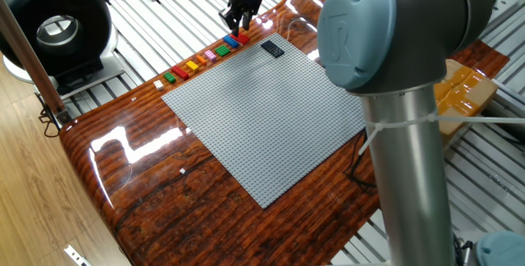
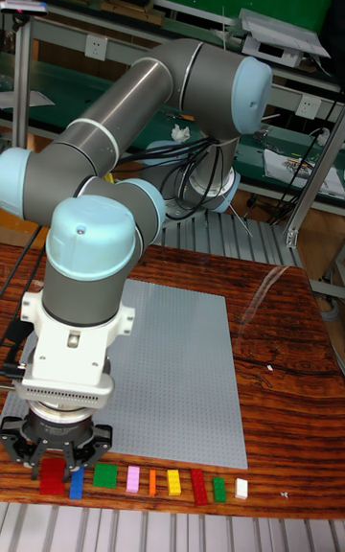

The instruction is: Build with small Lego blocks

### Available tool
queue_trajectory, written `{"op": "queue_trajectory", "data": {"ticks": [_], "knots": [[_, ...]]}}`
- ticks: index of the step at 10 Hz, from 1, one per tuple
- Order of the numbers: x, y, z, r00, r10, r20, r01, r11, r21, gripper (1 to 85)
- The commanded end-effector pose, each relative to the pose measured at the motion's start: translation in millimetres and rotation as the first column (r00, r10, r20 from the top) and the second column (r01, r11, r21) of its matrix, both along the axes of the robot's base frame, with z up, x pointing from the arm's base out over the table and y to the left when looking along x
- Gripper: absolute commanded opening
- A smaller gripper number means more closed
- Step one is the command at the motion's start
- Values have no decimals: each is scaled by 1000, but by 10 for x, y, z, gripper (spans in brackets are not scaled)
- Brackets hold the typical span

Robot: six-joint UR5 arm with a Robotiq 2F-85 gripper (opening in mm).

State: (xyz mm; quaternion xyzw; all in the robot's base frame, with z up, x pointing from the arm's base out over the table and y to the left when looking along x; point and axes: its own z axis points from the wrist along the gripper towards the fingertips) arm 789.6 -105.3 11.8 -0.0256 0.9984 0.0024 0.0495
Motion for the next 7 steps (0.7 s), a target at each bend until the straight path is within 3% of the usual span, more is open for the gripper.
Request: {"op": "queue_trajectory", "data": {"ticks": [1,7], "knots": [[-24,15,-16,1000,0,6,-1,1000,20,400],[-62,-4,-73,1000,0,15,-1,1000,18,400]]}}
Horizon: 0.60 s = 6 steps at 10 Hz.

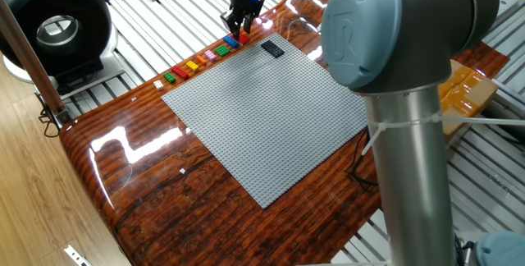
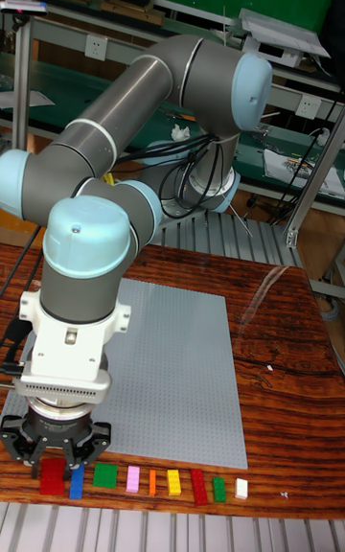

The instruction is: Build with small Lego blocks

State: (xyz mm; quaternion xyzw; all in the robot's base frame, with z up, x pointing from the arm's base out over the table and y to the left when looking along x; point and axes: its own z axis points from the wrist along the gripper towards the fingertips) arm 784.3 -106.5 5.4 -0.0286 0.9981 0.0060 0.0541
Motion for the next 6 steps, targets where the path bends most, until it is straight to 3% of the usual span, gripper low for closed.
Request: {"op": "queue_trajectory", "data": {"ticks": [1,6], "knots": [[-11,16,-11,1000,-6,8,6,1000,11,400],[-28,57,-23,1000,0,12,0,1000,13,417]]}}
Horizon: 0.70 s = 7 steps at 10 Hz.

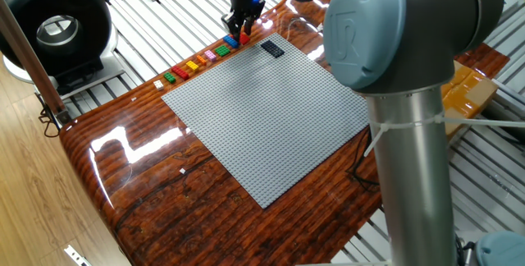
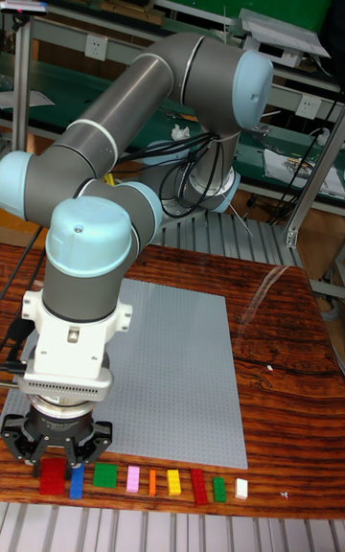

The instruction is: Build with small Lego blocks

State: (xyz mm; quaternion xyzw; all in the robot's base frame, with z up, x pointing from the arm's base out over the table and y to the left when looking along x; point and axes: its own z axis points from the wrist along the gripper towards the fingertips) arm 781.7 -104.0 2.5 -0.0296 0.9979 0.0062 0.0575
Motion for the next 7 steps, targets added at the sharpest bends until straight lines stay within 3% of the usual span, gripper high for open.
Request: {"op": "queue_trajectory", "data": {"ticks": [1,7], "knots": [[-6,41,2,1000,-2,6,2,1000,15,420],[2,11,-10,1000,-8,12,8,1000,14,350]]}}
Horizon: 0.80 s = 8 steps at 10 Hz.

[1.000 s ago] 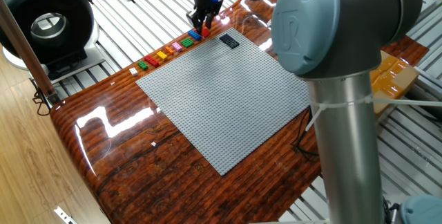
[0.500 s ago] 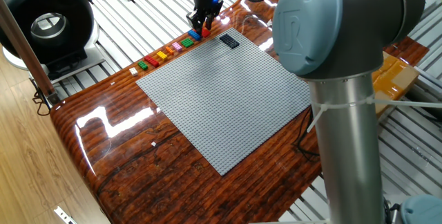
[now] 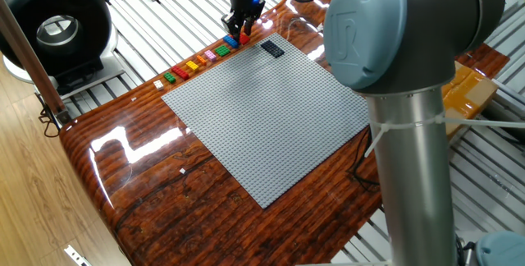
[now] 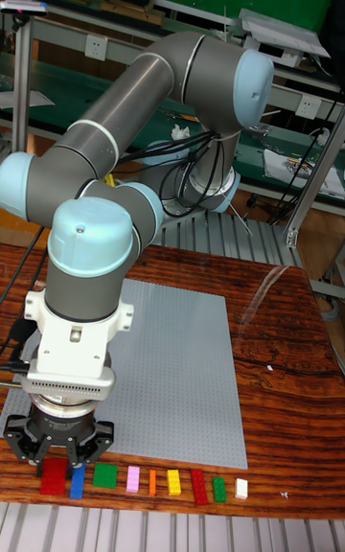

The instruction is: Build with small Lego blocks

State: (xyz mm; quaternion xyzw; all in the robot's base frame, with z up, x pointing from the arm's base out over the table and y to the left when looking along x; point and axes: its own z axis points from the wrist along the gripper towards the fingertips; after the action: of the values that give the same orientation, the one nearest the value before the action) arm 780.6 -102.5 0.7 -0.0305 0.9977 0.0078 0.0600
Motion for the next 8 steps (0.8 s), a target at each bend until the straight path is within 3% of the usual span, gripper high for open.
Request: {"op": "queue_trajectory", "data": {"ticks": [1,6,8], "knots": [[24,-8,10,1000,-13,11,13,1000,9,337],[-17,-68,187,999,-51,0,51,999,0,230],[-39,-29,197,999,-34,-14,34,999,10,307]]}}
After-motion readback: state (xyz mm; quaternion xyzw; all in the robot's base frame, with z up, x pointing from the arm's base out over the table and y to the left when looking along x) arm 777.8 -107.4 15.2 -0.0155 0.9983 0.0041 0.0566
